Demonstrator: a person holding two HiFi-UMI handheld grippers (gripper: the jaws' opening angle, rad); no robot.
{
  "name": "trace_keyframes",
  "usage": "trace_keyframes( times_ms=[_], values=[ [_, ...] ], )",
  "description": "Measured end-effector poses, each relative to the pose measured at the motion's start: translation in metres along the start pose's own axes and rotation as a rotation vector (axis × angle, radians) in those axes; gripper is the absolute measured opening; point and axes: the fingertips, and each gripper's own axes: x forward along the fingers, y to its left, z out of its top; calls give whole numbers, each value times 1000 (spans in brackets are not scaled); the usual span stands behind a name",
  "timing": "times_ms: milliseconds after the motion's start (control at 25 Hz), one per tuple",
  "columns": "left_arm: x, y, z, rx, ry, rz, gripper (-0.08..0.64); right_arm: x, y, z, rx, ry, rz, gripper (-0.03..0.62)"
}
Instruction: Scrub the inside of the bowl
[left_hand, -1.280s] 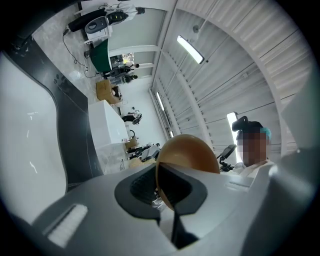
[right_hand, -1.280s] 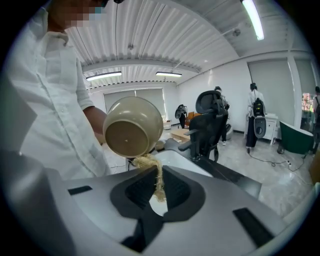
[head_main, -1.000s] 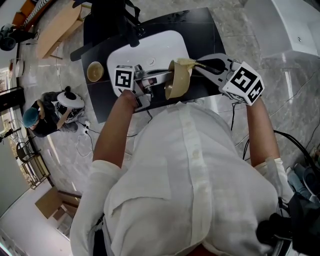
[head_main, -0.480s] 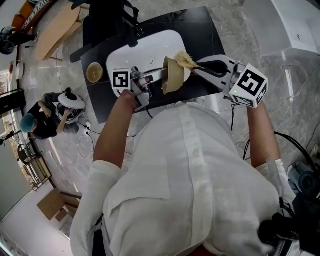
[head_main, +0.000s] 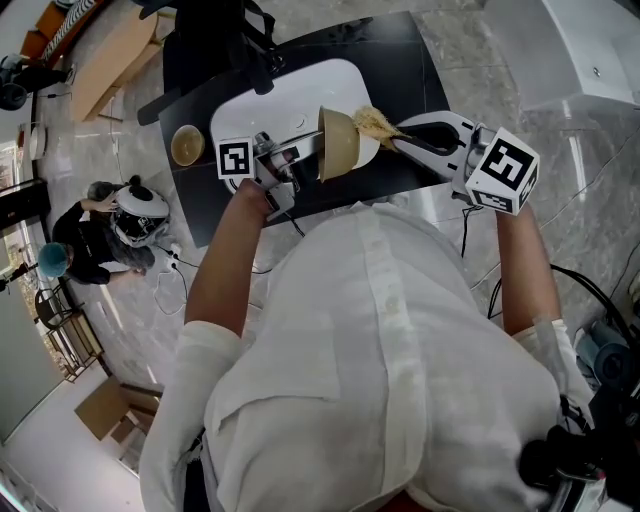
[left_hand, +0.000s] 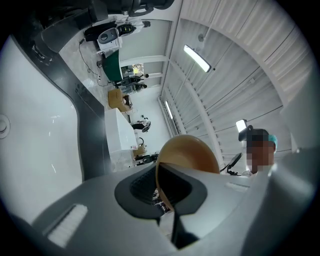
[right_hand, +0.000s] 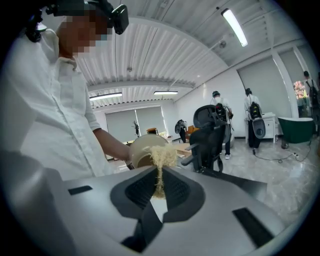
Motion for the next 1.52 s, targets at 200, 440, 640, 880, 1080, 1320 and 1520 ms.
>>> trace_keyframes(
  times_ms=[200, 440, 640, 880, 1080, 1320, 1520],
  values=[
    [2, -2, 3, 6, -15, -5, 12, 7, -5, -23, 43, 44, -20, 26],
    [-1, -1, 11, 6, -50, 3, 12, 20, 15, -27, 52, 59, 64, 27],
    [-7, 4, 11, -6, -62, 8, 12, 14, 23, -15, 46, 15, 115, 26],
    [-4, 3, 5, -20, -52, -12, 12, 5, -4, -11, 62, -9, -2, 26],
    [4, -4, 3, -34, -62, -66, 12, 11, -14, -24, 77, 37, -63, 26],
    [2, -10, 12, -29, -106, -93, 12, 25, 13, -31, 90, 81, 59, 26],
    [-4, -5, 17, -16, -126, -65, 12, 25, 37, -29, 74, 82, 169, 26]
  ],
)
